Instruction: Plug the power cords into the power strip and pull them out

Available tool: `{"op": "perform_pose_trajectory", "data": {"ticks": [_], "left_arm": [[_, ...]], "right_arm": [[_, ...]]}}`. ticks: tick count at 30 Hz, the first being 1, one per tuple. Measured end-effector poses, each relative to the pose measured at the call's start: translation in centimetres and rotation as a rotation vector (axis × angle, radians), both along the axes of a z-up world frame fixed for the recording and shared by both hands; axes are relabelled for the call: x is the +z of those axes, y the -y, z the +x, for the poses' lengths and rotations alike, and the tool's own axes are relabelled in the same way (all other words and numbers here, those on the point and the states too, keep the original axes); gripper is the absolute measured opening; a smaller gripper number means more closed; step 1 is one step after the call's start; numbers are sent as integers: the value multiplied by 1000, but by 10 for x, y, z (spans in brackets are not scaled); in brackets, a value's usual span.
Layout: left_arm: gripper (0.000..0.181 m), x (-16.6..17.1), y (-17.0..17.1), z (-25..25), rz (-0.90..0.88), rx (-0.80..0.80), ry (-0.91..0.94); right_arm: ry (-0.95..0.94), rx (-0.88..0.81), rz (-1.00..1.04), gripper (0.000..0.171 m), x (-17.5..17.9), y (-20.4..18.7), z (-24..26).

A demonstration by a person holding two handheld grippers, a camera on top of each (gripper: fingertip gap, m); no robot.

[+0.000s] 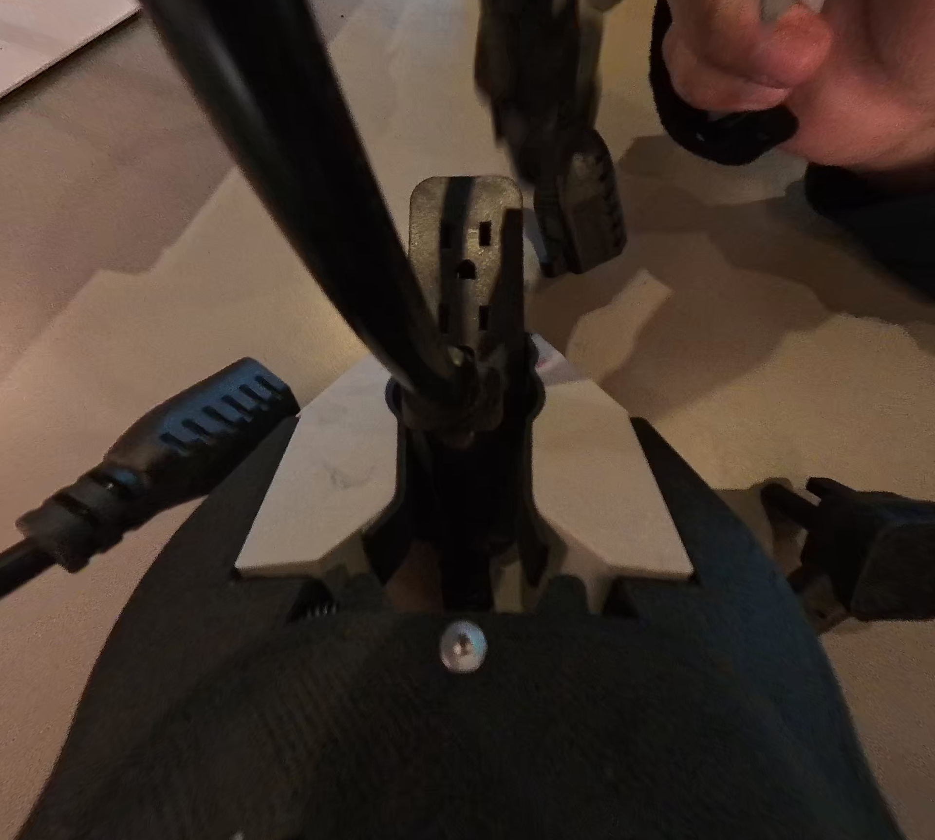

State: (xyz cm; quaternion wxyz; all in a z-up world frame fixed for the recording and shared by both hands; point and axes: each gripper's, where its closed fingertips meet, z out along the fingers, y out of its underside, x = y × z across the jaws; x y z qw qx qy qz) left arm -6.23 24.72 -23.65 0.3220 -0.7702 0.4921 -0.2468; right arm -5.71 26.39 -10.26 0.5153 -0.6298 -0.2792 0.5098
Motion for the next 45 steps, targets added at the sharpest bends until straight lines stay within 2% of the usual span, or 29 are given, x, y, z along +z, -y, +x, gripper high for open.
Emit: {"op": "perform_pose_trajectory", "data": {"ticks": [6, 10, 12, 18, 22, 24, 29, 34, 37, 42, 45], "left_arm": [[42, -1, 0, -1, 37, -1, -28], [42, -2, -1, 0, 44, -2, -33], [43, -2, -1, 1, 51, -7, -37], [43, -1, -1, 1, 83, -12, -46], [43, 1, -1, 2, 152, -26, -65], [43, 1, -2, 3, 161, -27, -67], [43, 1, -2, 3, 170, -28, -71], [43, 2, -2, 3, 193, -32, -81], [43, 2, -2, 3, 189, -33, -77], [43, 2, -1, 3, 205, -38, -83], [43, 1, -1, 4, 197, -40, -78]], "right_arm": [[145, -70, 106, 25, -2, 4, 6], [126, -120, 190, 30, 29, 24, 8], [207, -170, 210, 30, 41, 23, 4], [426, -144, 176, 38, 76, 4, -26], [517, -5, 62, 39, 97, -7, -60], [620, 83, -9, 43, 91, -5, -84], [941, 253, -129, 43, 40, 14, -129], [1233, 300, -177, 41, -8, 19, -140], [1268, 402, -308, 35, -24, 36, -148], [1393, 486, -417, 41, -44, 52, -151], [1440, 497, -388, 23, -44, 55, -155]]}}
